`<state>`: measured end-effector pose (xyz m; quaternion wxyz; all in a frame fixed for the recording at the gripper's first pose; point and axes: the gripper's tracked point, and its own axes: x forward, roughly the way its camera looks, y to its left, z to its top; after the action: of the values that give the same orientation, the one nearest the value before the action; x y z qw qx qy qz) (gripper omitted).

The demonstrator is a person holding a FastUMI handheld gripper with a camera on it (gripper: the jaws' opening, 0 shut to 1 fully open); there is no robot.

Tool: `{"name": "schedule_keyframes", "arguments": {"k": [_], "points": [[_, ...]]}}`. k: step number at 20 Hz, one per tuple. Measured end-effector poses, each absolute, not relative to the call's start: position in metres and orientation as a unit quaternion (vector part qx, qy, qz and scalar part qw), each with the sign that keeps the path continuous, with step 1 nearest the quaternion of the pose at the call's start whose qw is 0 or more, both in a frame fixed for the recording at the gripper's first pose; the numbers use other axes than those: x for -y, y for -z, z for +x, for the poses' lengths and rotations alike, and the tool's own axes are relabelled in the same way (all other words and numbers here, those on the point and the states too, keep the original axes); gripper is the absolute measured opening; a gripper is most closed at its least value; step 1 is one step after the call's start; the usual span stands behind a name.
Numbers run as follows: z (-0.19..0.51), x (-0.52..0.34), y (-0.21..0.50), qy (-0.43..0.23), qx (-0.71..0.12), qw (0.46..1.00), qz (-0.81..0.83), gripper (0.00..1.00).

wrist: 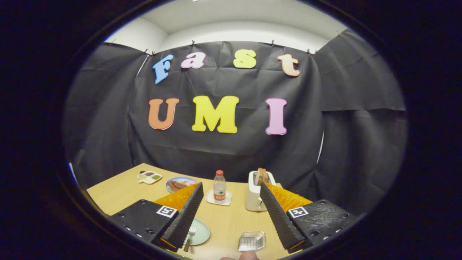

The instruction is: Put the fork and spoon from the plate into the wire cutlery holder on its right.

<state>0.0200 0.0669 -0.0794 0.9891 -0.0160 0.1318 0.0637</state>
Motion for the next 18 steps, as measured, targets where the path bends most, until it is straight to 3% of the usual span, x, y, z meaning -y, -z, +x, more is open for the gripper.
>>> {"name": "schedule_keyframes", "arguments": {"k": [9, 13, 18], "points": [[0.003, -0.141, 0.204, -0.140, -0.324, 0.934, -0.053, 0.96], [-0.016, -0.163, 0.271, -0.142, -0.415, 0.897, -0.056, 0.96], [-0.029, -0.181, 0.329, -0.142, -0.469, 0.868, -0.078, 0.92]]}}
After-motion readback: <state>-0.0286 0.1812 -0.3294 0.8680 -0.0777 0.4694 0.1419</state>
